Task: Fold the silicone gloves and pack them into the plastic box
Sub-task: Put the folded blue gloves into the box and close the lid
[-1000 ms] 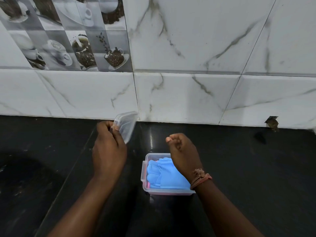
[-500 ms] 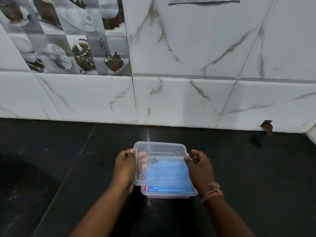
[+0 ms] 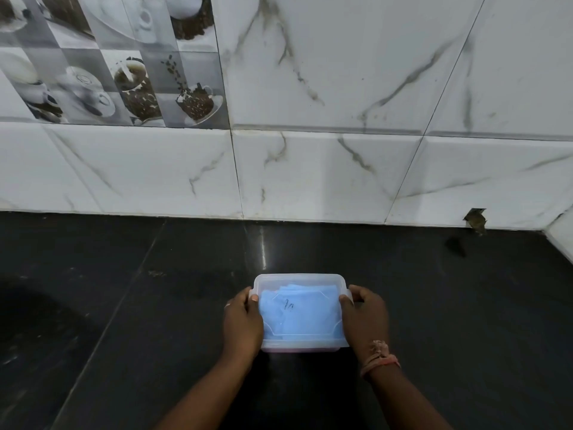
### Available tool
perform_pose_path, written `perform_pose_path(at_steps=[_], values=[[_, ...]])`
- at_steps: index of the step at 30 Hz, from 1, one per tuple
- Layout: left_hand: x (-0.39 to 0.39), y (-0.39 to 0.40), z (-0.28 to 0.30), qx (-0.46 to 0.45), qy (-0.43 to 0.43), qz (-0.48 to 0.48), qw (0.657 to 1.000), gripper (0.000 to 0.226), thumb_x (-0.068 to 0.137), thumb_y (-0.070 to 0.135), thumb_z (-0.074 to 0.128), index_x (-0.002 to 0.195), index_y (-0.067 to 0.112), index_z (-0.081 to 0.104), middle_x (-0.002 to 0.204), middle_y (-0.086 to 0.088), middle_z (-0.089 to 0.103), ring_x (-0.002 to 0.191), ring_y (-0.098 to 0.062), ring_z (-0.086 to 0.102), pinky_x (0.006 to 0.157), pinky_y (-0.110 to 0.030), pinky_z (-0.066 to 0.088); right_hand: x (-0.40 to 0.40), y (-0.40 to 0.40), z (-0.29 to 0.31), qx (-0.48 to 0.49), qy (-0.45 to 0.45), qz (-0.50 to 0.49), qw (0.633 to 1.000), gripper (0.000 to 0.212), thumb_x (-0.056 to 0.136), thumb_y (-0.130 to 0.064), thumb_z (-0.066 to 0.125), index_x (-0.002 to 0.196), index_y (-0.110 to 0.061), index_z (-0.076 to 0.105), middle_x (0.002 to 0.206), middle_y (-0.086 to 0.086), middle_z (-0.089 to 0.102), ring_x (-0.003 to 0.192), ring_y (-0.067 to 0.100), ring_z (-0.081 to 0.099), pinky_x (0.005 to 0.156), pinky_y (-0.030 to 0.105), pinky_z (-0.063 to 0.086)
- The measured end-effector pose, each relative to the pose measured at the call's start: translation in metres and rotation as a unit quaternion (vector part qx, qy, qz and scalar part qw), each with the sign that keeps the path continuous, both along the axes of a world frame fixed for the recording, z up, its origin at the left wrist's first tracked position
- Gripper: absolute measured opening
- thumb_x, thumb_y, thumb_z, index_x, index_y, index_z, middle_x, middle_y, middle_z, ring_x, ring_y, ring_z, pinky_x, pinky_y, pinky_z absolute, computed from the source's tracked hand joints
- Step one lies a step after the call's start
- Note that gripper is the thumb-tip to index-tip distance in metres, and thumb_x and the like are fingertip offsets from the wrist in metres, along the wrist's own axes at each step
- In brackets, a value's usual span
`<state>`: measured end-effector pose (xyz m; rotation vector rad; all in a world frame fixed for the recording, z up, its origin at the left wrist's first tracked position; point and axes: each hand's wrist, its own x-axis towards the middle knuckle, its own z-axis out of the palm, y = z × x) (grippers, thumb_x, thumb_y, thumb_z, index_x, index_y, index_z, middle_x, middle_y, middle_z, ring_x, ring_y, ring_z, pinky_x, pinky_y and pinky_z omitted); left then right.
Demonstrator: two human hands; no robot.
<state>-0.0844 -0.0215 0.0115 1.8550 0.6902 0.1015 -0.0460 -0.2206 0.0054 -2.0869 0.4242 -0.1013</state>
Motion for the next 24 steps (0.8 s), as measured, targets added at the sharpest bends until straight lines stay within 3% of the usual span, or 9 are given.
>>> perform_pose_path(at_steps=[7, 10, 13, 16, 20, 24], values=[[0.005, -0.002, -0.002, -0.064, 0.011, 0.016, 0.998, 0.031, 0.107, 0.02, 0.047, 0.132, 0.016, 0.065, 0.123, -0.013, 0.069, 0.113, -0.039, 0.068, 0.1, -0.057, 0.056, 0.003, 0.002, -0.005, 0.006, 0.01, 0.0, 1.0, 0.019, 0.091, -0.016, 0.063, 0.109, -0.012, 0.069, 0.11, 0.009, 0.066, 0.097, 0.022, 0.063, 0.091, 0.043, 0.055], [0.009, -0.002, 0.002, -0.112, 0.031, 0.015, 0.993, 0.033, 0.108, 0.018, 0.044, 0.135, 0.018, 0.062, 0.125, -0.012, 0.069, 0.114, -0.035, 0.067, 0.101, -0.057, 0.056, 0.009, 0.0, -0.003, 0.061, 0.009, -0.018, 0.998, 0.01, 0.086, -0.008, 0.065, 0.091, -0.016, 0.067, 0.095, 0.006, 0.069, 0.081, 0.015, 0.063, 0.075, 0.034, 0.054], [0.015, 0.003, 0.002, -0.173, 0.072, 0.017, 0.982, 0.032, 0.11, 0.019, 0.039, 0.133, 0.017, 0.061, 0.124, -0.014, 0.07, 0.113, -0.037, 0.068, 0.094, -0.053, 0.058, 0.016, -0.007, -0.005, 0.147, 0.044, -0.028, 0.988, 0.012, 0.084, -0.005, 0.069, 0.091, -0.014, 0.066, 0.091, 0.003, 0.068, 0.077, 0.01, 0.061, 0.061, 0.024, 0.048], [0.017, 0.008, 0.004, -0.249, 0.108, 0.011, 0.962, 0.03, 0.112, 0.022, 0.038, 0.129, 0.012, 0.061, 0.123, -0.017, 0.072, 0.112, -0.039, 0.071, 0.1, -0.056, 0.058, 0.022, -0.014, -0.007, 0.216, 0.09, -0.028, 0.972, 0.013, 0.085, -0.006, 0.072, 0.096, -0.012, 0.068, 0.093, 0.002, 0.068, 0.082, 0.016, 0.063, 0.061, 0.028, 0.05], [0.015, 0.012, 0.004, -0.237, 0.101, 0.024, 0.966, 0.029, 0.11, 0.017, 0.046, 0.128, 0.001, 0.062, 0.122, -0.025, 0.072, 0.114, -0.044, 0.069, 0.104, -0.058, 0.055, 0.018, -0.021, -0.013, 0.258, 0.136, -0.022, 0.956, 0.013, 0.085, -0.014, 0.074, 0.097, -0.015, 0.071, 0.097, 0.003, 0.071, 0.086, 0.022, 0.066, 0.064, 0.034, 0.056], [0.01, 0.021, 0.011, -0.238, 0.099, 0.048, 0.965, 0.023, 0.104, 0.014, 0.06, 0.115, -0.005, 0.068, 0.11, -0.029, 0.076, 0.104, -0.047, 0.073, 0.089, -0.052, 0.06, 0.013, -0.027, -0.014, 0.214, 0.136, -0.001, 0.967, 0.015, 0.083, -0.024, 0.078, 0.091, -0.012, 0.074, 0.093, 0.005, 0.073, 0.085, 0.023, 0.068, 0.066, 0.034, 0.056]])
